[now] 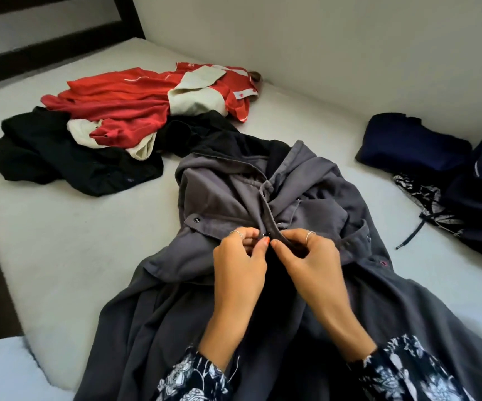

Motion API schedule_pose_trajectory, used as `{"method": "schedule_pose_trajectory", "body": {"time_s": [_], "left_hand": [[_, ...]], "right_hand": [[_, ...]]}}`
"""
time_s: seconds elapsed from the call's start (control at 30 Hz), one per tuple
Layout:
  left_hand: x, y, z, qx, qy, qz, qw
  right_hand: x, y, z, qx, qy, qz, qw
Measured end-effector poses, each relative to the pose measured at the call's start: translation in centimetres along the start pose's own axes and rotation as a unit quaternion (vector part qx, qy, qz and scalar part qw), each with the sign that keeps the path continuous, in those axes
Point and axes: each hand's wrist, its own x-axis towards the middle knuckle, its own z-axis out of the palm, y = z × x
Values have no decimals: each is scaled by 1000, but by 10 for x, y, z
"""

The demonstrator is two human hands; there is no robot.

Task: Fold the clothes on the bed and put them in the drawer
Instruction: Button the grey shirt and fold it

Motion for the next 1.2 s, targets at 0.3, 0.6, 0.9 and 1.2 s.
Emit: {"method": "schedule_pose_trajectory", "body": {"time_s": [0.3,0.6,0.9,1.2], "left_hand": [[-6,-3,5,-83,15,-65,994],[-6,-2,8,-147,13,-111,983],[-6,0,10,-112,47,-91,988],[-6,1,9,-118,48,-106,986]], "right_hand": [[-7,4,4,14,14,-8,1000],[-13,6,9,11,35,-48,998],[-12,6,8,44,35,-42,998],[-11,7,10,38,34,-41,998]]}}
